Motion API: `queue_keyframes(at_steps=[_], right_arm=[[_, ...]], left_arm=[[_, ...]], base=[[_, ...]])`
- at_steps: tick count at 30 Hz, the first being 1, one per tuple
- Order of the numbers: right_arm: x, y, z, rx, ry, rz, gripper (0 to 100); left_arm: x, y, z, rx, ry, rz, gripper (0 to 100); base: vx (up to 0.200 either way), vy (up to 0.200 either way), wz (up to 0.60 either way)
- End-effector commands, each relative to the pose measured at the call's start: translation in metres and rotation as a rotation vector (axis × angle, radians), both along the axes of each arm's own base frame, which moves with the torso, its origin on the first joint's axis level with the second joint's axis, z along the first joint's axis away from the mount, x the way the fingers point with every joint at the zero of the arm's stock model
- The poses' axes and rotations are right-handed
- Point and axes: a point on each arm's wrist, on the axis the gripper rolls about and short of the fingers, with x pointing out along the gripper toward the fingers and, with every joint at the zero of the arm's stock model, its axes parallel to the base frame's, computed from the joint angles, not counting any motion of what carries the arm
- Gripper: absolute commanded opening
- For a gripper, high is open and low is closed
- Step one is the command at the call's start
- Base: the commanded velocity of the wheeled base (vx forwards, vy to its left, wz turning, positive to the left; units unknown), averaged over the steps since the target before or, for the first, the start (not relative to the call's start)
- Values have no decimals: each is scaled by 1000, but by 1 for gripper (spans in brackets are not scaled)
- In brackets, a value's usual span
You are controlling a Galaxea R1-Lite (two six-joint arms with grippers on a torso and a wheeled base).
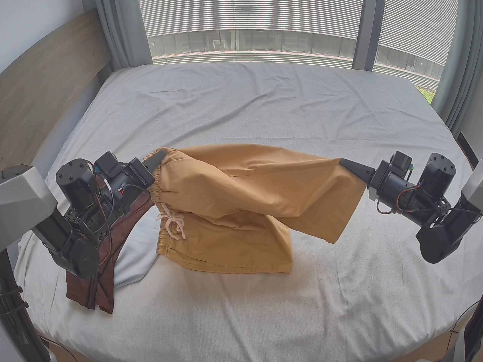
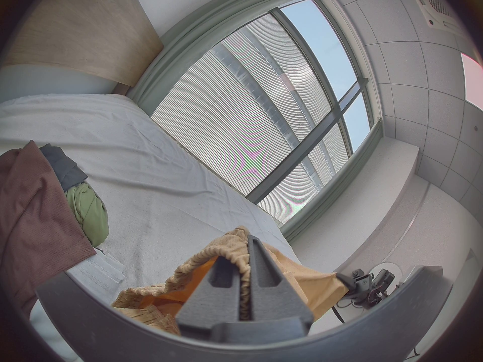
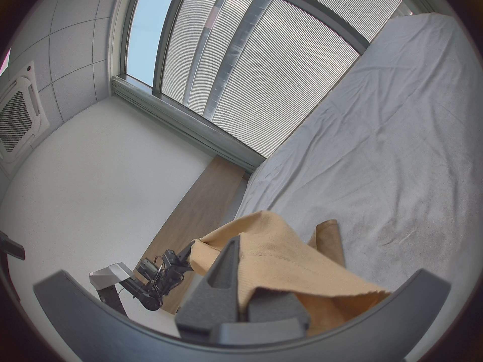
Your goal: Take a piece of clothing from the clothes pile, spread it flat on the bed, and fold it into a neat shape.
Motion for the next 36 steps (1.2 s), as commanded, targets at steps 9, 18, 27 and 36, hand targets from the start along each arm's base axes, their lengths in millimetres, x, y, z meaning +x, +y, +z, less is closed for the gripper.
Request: queue_keyframes(at_steps=[9, 18, 27, 36], right_arm=[[-5, -26, 23, 24, -54, -39, 0], [-3, -38, 28, 37, -60, -56, 0], [-6, -48, 41, 39, -94, -69, 0], [-12, -48, 46, 42, -104, -66, 0]], left_arm=[[-3, 6, -5, 45, 1, -15, 0], [-7, 7, -11, 80, 15, -37, 0], [-5, 18, -9, 142, -27, -17, 0], [-5, 17, -9, 146, -30, -17, 0]], base=[[0, 0, 0], [0, 0, 0], [0, 0, 0], [0, 0, 0]])
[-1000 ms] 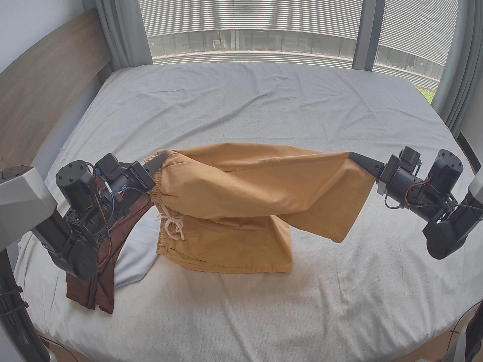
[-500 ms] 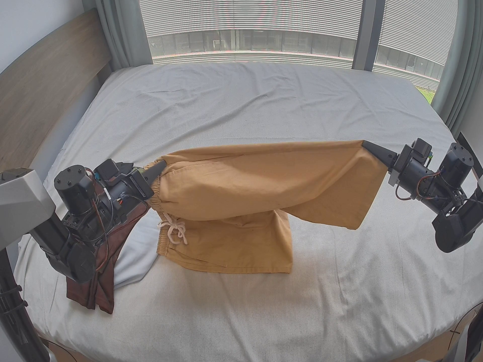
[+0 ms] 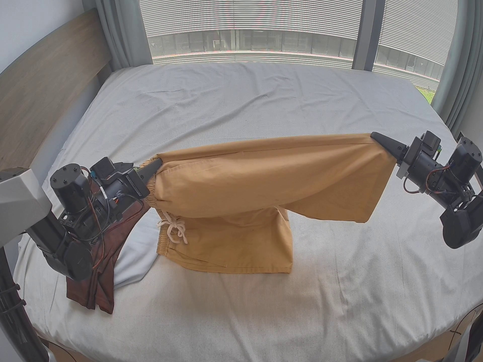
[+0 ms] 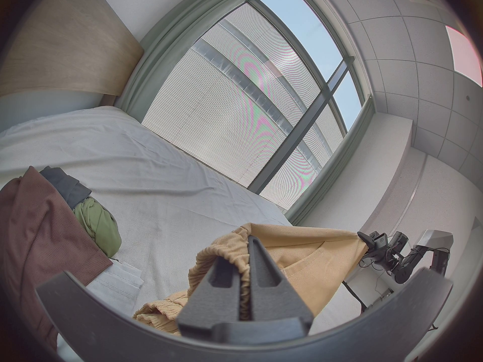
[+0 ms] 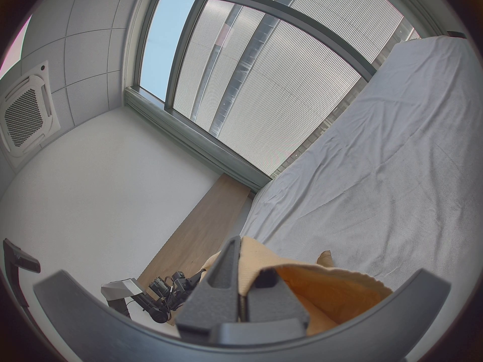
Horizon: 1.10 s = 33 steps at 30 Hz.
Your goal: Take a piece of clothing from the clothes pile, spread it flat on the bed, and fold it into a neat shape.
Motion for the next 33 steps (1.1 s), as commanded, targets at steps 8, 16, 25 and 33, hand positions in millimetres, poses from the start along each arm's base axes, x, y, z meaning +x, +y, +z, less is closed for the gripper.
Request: queue_keyframes(at_steps=[8, 16, 25, 33], right_arm=[[6, 1, -15, -8, 33, -3, 0], [21, 2, -15, -9, 32, -3, 0], [56, 1, -30, -40, 53, -19, 0], [79, 2, -29, -69, 52, -26, 0]], left_arm=[[4, -2, 3, -6, -17, 8, 0], [16, -2, 9, -32, -51, 60, 0], [41, -4, 8, -56, -90, 136, 0], [51, -5, -1, -55, -79, 138, 0]], base=[[0, 0, 0], [0, 0, 0], [0, 0, 0], [0, 0, 0]])
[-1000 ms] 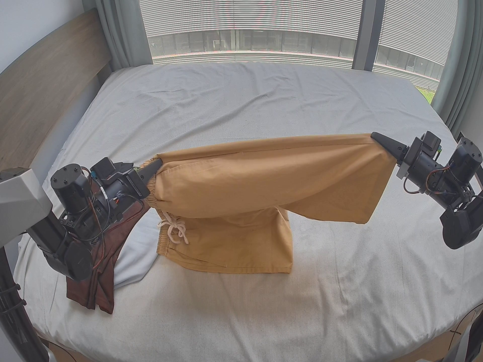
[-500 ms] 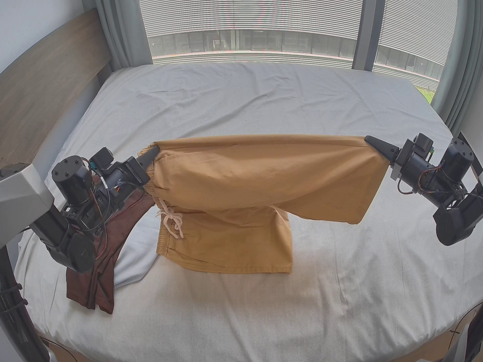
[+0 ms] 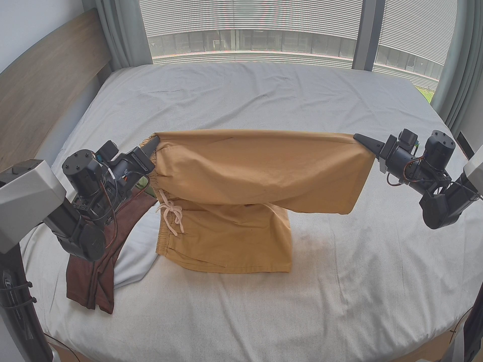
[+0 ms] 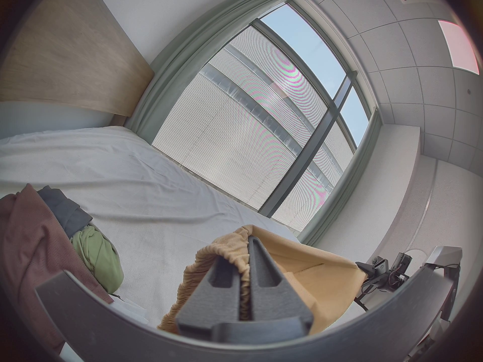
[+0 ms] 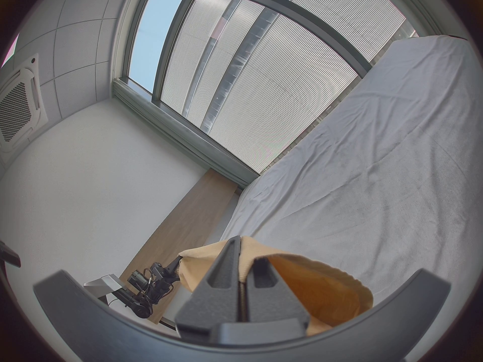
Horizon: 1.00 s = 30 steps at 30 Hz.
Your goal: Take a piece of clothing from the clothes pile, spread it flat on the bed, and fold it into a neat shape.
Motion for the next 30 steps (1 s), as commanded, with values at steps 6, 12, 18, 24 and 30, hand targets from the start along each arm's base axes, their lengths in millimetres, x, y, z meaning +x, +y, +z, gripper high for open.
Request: queue_keyframes(at_steps=[6, 12, 18, 24, 30], right_arm=[[29, 1, -8, -14, 28, -2, 0], [49, 4, -19, -17, 34, 4, 0], [65, 7, -30, -17, 38, 7, 0], [82, 13, -40, -17, 19, 21, 0], [94, 20, -54, -18, 15, 31, 0]], left_arm=[[23, 1, -19, 1, 11, 11, 0], [39, -1, -33, 1, 12, 13, 0], [51, -1, -41, -2, 4, 17, 0], [67, 5, -51, -4, -12, 37, 0], [77, 10, -54, -24, -23, 47, 0]], base=[[0, 0, 0], [0, 0, 0], [0, 0, 0], [0, 0, 0], [0, 0, 0]])
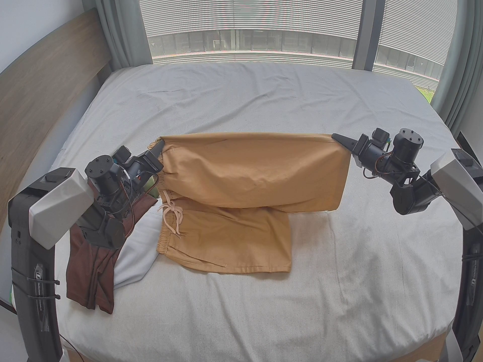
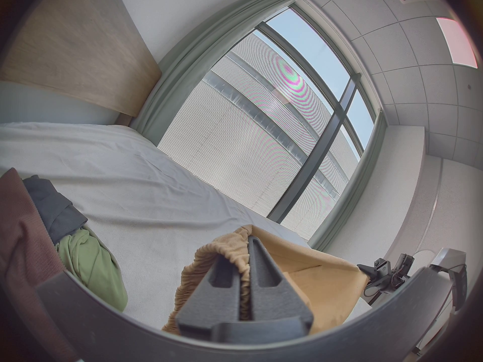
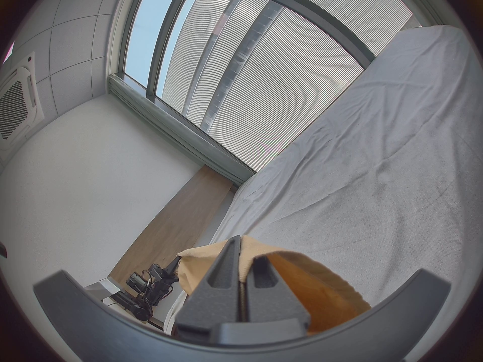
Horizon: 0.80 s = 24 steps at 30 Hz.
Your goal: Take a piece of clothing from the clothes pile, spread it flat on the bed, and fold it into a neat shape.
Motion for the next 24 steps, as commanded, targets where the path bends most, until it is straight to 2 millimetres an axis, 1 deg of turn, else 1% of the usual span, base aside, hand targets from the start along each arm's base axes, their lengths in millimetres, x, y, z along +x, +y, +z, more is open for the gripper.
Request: queue_keyframes(at_steps=[1, 6, 12, 13, 14, 16, 19, 20, 23, 24], right_arm=[[13, 4, -22, -4, 20, 6, 0], [19, 5, -28, -7, 3, 7, 0], [22, 4, -18, -8, -41, 0, 0], [23, 4, -15, -7, -50, -2, 0], [24, 4, -13, -6, -60, -3, 100], [28, 3, -5, -2, -87, -9, 100], [31, 1, -1, -1, -109, -14, 100], [31, 1, 5, 0, -117, -15, 100], [30, 0, 3, -2, -105, -17, 100], [25, -1, 3, -3, -92, -17, 100]], left_arm=[[9, 3, -10, -17, 8, 11, 0], [13, 3, -4, -34, 9, 13, 0], [17, 2, -1, -37, 11, 12, 0], [17, 2, -1, -37, 16, 10, 100], [18, 2, -1, -42, 18, 9, 100], [20, 2, 1, -55, 24, 8, 100], [21, 3, 3, -63, 27, 18, 100], [24, 3, 5, -68, 38, 44, 100], [28, 5, 7, -73, 56, 76, 100], [28, 6, 8, -74, 68, 90, 100]], base=[[0, 0, 0], [0, 0, 0], [0, 0, 0], [0, 0, 0], [0, 0, 0], [0, 0, 0], [0, 0, 0], [0, 0, 0], [0, 0, 0], [0, 0, 0]])
